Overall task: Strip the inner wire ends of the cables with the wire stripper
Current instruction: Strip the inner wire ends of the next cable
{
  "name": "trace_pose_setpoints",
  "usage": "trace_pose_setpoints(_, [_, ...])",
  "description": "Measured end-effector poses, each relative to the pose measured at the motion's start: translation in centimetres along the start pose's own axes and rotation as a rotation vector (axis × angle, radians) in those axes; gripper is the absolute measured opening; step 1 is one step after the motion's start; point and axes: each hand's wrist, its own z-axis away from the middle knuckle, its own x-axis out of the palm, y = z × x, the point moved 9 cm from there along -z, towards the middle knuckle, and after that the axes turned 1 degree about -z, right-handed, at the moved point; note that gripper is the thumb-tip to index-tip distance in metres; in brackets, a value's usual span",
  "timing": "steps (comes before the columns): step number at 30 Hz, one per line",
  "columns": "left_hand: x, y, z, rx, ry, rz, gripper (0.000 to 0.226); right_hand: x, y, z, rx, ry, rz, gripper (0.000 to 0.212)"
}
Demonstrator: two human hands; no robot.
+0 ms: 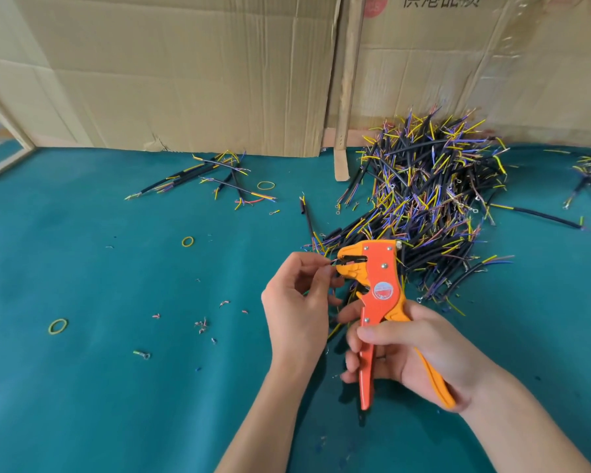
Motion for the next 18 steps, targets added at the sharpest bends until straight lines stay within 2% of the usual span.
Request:
trace_pose_setpoints(5, [0.16,-0.17,-0.07,-0.025,-0.007,0.036,0.020,0.09,0.04,-0.03,0.010,-0.037,0.021,0.028])
trace_pose_setpoints(11, [0.56,-0.19,0.05,-0.025,-0.054,-0.015,0.019,-0.34,-0.10,-0.12,-0.001,-0.022,0.027,0.036])
trace_pose_setpoints(16, [0.55,-0.06,0.07,-0.014,-0.056,-0.058,0.021,-0.51,-0.07,0.03,0.016,-0.015,0.043,0.022])
trace_pose_setpoints(18, [0.54,0.08,0.08,-0.003,-0.054,-0.065,0.020,-0.48,-0.09,0.04,0.015,0.000,0.047,0.022])
